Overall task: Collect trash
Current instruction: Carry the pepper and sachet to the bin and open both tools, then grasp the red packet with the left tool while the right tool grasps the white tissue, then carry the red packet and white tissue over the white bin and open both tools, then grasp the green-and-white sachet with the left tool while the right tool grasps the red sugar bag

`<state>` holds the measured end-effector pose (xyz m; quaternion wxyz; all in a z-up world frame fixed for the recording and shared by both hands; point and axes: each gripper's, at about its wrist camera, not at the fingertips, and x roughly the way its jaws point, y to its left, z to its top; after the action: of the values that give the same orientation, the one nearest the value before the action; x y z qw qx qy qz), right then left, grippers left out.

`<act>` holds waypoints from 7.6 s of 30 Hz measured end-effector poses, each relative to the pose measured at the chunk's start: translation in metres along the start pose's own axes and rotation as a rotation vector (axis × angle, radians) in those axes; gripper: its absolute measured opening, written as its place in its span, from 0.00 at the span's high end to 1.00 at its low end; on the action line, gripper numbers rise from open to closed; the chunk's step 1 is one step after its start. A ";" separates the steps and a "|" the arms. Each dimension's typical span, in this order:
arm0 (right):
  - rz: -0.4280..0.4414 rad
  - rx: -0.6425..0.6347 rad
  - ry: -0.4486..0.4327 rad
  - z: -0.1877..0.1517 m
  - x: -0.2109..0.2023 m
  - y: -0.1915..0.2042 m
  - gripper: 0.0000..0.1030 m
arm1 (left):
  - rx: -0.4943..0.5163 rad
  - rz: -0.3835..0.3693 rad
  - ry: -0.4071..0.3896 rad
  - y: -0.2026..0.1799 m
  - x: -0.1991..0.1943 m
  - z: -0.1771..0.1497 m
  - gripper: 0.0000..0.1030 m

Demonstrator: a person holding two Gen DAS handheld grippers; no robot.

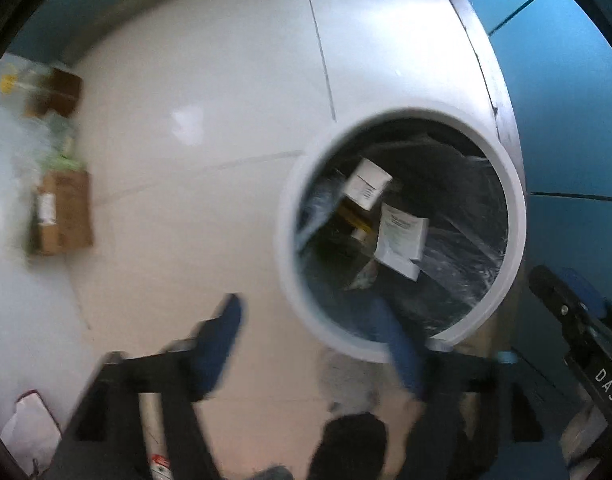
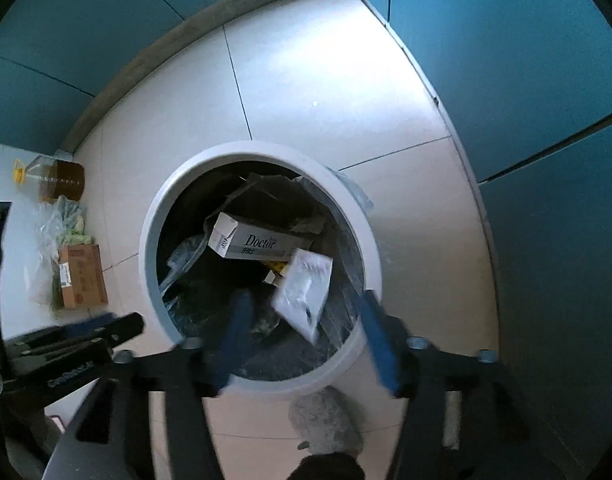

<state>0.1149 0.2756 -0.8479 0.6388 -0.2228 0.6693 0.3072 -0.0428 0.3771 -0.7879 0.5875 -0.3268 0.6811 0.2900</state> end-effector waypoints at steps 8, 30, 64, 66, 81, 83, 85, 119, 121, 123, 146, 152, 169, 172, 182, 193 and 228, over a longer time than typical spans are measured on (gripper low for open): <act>-0.104 -0.121 -0.013 -0.034 -0.062 0.023 0.01 | -0.035 0.092 -0.092 0.019 -0.073 -0.044 0.01; -0.054 -0.169 -0.194 -0.112 -0.440 0.054 0.01 | -0.087 0.044 -0.332 0.005 -0.371 -0.166 0.01; -0.071 0.508 -0.446 -0.056 -0.575 -0.331 0.89 | 0.349 0.029 -0.480 -0.384 -0.495 -0.081 0.01; -0.062 0.553 -0.461 -0.063 -0.582 -0.357 0.89 | 0.390 -0.047 -0.458 -0.409 -0.492 -0.066 0.01; -0.100 0.713 -0.466 -0.086 -0.581 -0.468 0.89 | 0.654 -0.157 -0.413 -0.508 -0.473 -0.040 0.95; -0.103 0.710 -0.468 -0.085 -0.581 -0.466 0.89 | 0.672 -0.132 -0.449 -0.509 -0.479 -0.052 0.98; -0.100 0.705 -0.478 -0.085 -0.585 -0.464 0.89 | 0.676 -0.120 -0.481 -0.505 -0.489 -0.065 0.98; 0.283 0.155 -0.152 -0.033 -0.326 -0.026 0.90 | 0.010 -0.198 -0.187 -0.028 -0.275 -0.017 0.98; 0.281 0.172 -0.100 -0.033 -0.262 -0.019 0.90 | -0.027 -0.219 -0.125 -0.014 -0.221 -0.008 0.98; 0.278 0.185 -0.058 -0.029 -0.203 -0.017 0.90 | -0.051 -0.249 -0.079 -0.005 -0.164 0.002 0.98; 0.039 -0.003 0.045 -0.015 0.011 -0.005 0.02 | -0.049 0.004 -0.084 0.009 -0.028 0.002 0.01; -0.068 -0.078 -0.003 -0.026 -0.042 0.009 0.00 | -0.061 0.071 -0.165 0.016 -0.069 -0.021 0.01; -0.120 -0.182 -0.160 -0.070 -0.304 0.035 0.00 | -0.093 0.039 -0.290 0.011 -0.269 -0.111 0.01; -0.118 -0.196 -0.184 -0.080 -0.356 0.040 0.00 | -0.087 0.032 -0.316 0.010 -0.309 -0.128 0.01; -0.058 -0.230 -0.268 -0.117 -0.506 0.048 0.00 | -0.115 0.038 -0.409 0.009 -0.424 -0.178 0.01; 0.143 0.064 -0.361 -0.113 -0.616 -0.050 0.00 | 0.004 0.081 -0.601 -0.078 -0.526 -0.178 0.01; -0.333 0.972 -0.521 -0.195 -0.638 -0.643 0.84 | 0.755 -0.049 -0.264 -0.684 -0.433 -0.118 0.09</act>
<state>0.4728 -0.3784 -0.2977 0.8512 0.0770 0.5102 -0.0960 0.4644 -0.0921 -0.3498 0.7554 -0.0641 0.6506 0.0448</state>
